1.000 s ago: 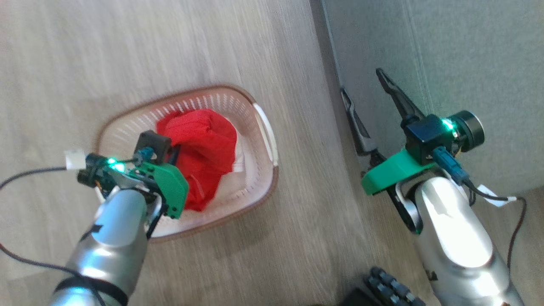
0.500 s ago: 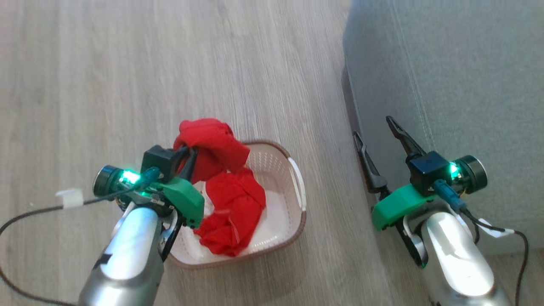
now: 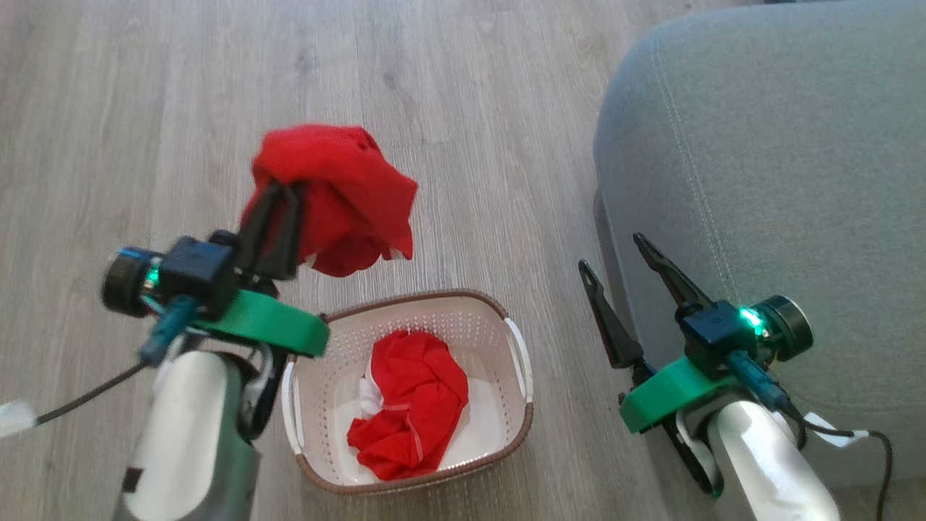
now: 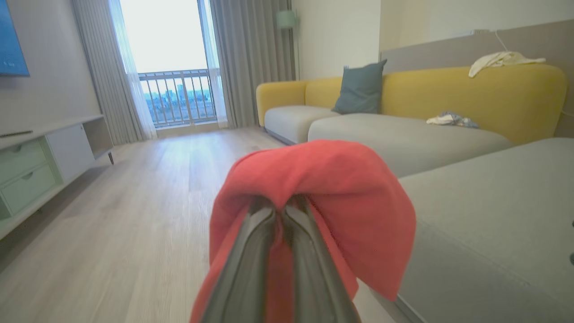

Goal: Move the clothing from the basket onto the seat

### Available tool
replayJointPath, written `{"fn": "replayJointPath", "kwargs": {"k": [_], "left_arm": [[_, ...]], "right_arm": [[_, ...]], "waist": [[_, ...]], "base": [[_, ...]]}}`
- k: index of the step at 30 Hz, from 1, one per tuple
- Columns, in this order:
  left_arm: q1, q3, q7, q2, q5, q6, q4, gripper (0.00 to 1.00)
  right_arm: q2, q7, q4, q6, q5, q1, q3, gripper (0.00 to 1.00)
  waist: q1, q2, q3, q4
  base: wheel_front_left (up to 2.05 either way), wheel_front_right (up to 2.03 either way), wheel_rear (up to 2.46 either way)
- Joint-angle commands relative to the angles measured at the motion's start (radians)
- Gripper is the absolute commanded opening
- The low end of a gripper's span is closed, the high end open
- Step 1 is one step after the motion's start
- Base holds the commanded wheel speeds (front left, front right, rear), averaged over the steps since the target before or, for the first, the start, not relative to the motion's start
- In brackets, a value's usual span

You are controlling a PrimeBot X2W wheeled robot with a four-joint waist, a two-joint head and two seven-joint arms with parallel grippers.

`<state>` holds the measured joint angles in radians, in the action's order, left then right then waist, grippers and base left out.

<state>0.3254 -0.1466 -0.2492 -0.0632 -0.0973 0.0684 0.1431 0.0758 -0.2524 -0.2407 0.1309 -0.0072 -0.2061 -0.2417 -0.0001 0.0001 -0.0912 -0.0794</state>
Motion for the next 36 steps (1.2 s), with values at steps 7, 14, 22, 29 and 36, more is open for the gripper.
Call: {"fn": "replayJointPath", "kwargs": {"k": [7,14,22,29,36], "left_arm": [[0.039,0.106,-0.013,0.008,-0.030,0.020,-0.217,0.00],[0.057,0.116,-0.013,0.012,-0.066,0.031,-0.285,0.00],[0.059,0.066,-0.013,0.013,-0.078,0.042,-0.308,0.00],[0.042,-0.023,-0.013,0.013,-0.047,0.058,-0.313,0.00],[0.027,-0.146,-0.013,0.009,-0.045,0.062,-0.306,0.00]], "right_arm": [[0.048,-0.009,0.141,0.000,0.029,0.026,-0.055,1.00],[0.086,-0.009,0.228,0.000,0.065,0.033,-0.126,1.00],[0.146,-0.009,0.307,0.000,0.083,-0.006,-0.217,1.00],[0.172,-0.009,0.308,0.000,0.092,-0.053,-0.250,1.00],[0.196,-0.009,0.283,0.000,0.084,-0.086,-0.276,1.00]], "waist": [[0.0001,-0.0001,0.027,0.002],[0.0001,-0.0001,0.040,-0.002],[0.0001,-0.0001,0.037,-0.003],[0.0001,-0.0001,0.038,0.000],[0.0001,-0.0001,0.049,0.011]], "base": [[0.00,0.00,0.00],[0.00,0.00,0.00],[0.00,0.00,0.00],[0.00,0.00,0.00],[0.00,0.00,0.00]]}}
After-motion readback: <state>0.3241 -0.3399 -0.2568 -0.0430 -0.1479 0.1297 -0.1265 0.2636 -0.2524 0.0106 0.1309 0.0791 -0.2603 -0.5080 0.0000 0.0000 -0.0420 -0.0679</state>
